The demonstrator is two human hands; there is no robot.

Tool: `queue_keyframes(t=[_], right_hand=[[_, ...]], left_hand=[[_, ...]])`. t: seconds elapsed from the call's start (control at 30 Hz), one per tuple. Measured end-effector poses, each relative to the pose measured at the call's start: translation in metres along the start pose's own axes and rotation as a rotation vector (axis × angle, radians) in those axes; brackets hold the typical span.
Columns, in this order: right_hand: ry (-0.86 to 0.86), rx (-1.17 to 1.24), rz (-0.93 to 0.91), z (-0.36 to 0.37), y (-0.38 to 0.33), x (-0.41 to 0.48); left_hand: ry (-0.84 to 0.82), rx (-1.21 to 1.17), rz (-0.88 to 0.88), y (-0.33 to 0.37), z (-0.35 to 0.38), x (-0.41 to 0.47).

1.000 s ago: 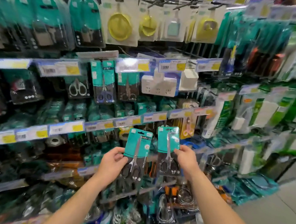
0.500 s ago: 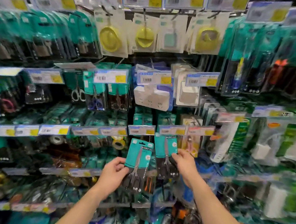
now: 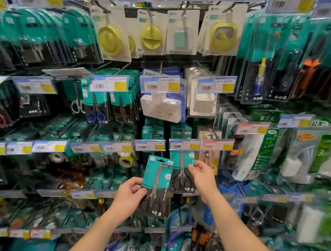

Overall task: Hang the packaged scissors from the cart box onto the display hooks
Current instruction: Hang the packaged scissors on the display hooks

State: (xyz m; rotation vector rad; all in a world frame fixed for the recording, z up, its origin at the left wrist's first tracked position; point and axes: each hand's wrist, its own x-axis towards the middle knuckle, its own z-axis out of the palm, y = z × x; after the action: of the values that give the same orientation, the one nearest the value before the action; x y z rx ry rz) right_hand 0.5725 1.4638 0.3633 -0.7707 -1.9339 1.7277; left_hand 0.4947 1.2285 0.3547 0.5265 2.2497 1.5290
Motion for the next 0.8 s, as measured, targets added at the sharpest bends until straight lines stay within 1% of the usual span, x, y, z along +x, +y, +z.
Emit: queue_keyframes(t=[0.2, 0.43, 0.57, 0.8], right_hand=[[-0.002, -0.008, -0.023, -0.001, 0.001, -0.003], [0.011, 0.087, -0.062, 0.005, -0.004, -0.004], [0.021, 0.096, -0.075, 0.003, 0.002, -0.006], [-0.007, 0.087, -0.102, -0.002, 0.007, -0.007]], left_hand=[[-0.001, 0.021, -0.018, -0.007, 0.002, 0.001], [0.013, -0.050, -0.044, -0.012, 0.008, -0.004], [-0.001, -0.073, -0.061, -0.015, 0.007, -0.008], [0.048, -0.104, -0.090, -0.017, 0.007, -0.006]])
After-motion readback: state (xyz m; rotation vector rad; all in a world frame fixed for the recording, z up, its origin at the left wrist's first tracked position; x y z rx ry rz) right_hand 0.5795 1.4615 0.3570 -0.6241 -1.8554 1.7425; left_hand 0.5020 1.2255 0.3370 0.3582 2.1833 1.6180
